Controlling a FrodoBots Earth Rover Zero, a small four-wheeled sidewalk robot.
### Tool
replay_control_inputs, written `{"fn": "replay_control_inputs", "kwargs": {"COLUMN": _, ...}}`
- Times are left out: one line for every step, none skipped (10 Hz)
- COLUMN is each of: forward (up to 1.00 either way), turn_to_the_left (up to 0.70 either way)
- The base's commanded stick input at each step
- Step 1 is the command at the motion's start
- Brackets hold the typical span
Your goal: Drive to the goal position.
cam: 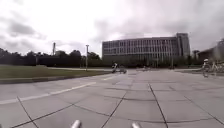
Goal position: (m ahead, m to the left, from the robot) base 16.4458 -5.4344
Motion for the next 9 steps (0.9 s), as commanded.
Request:
{"fn": "replay_control_inputs", "kwargs": {"forward": 0.05, "turn_to_the_left": 0.0}}
{"fn": "replay_control_inputs", "kwargs": {"forward": 0.05, "turn_to_the_left": 0.0}}
{"fn": "replay_control_inputs", "kwargs": {"forward": 0.05, "turn_to_the_left": 0.0}}
{"fn": "replay_control_inputs", "kwargs": {"forward": 0.05, "turn_to_the_left": 0.0}}
{"fn": "replay_control_inputs", "kwargs": {"forward": 0.05, "turn_to_the_left": 0.0}}
{"fn": "replay_control_inputs", "kwargs": {"forward": 0.05, "turn_to_the_left": 0.0}}
{"fn": "replay_control_inputs", "kwargs": {"forward": 0.05, "turn_to_the_left": 0.0}}
{"fn": "replay_control_inputs", "kwargs": {"forward": 0.05, "turn_to_the_left": 0.0}}
{"fn": "replay_control_inputs", "kwargs": {"forward": 0.05, "turn_to_the_left": 0.0}}
